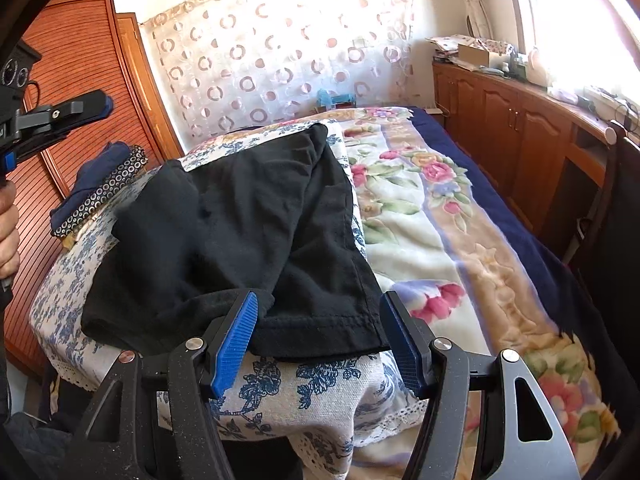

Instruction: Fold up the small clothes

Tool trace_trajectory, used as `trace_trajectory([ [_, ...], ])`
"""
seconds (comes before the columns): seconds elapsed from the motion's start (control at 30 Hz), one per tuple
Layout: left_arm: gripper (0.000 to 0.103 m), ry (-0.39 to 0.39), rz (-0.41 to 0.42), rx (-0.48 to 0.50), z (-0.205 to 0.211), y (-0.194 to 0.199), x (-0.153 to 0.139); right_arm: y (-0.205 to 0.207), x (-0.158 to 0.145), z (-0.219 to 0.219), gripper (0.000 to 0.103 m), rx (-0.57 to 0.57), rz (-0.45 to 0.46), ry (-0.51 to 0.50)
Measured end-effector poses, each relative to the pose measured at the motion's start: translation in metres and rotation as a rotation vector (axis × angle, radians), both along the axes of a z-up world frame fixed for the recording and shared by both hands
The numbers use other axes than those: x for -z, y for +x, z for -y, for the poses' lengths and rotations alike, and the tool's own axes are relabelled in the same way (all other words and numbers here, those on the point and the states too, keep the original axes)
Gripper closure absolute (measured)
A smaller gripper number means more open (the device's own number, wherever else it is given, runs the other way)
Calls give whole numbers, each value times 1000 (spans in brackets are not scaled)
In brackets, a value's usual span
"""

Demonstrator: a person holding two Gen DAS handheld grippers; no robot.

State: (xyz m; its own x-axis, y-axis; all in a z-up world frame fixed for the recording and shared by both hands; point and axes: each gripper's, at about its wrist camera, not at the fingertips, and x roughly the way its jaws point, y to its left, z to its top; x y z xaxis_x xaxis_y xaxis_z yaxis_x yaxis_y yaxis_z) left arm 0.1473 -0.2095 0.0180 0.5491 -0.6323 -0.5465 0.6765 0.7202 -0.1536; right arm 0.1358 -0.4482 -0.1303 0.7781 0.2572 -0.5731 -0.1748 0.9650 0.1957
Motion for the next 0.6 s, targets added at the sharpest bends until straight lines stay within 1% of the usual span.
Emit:
trace_trajectory([
  [0.07,70,9,23,-23,-12,-4,-2,1,-2,-2,37,-3,1,2],
  [0.1,53,10,32,-33,-18,-6,-2,1,-3,-3,37,-6,3,2],
  [0.13,44,10,41,-45,-26,-8,-2,2,-5,-5,37,-9,6,0],
  [0.17,38,15,45,-66,-35,-9,0,3,-6,-7,37,-13,9,-3],
  [0.2,25,21,46,-84,-43,-9,2,4,-7,-9,37,-18,11,-5],
  [0.23,23,29,47,-109,-54,-9,7,5,-8,-11,37,-22,14,-7],
  [0.3,23,54,39,-139,-69,-9,16,9,-10,-17,37,-35,19,-12],
  [0.4,22,97,28,-216,-98,-10,36,13,-15,-30,37,-62,28,-28],
  [0.43,23,107,9,-242,-110,-10,46,15,-18,-36,37,-74,32,-36],
  [0.6,23,100,-59,-322,-149,-12,75,26,-30,-69,37,-147,57,-78],
])
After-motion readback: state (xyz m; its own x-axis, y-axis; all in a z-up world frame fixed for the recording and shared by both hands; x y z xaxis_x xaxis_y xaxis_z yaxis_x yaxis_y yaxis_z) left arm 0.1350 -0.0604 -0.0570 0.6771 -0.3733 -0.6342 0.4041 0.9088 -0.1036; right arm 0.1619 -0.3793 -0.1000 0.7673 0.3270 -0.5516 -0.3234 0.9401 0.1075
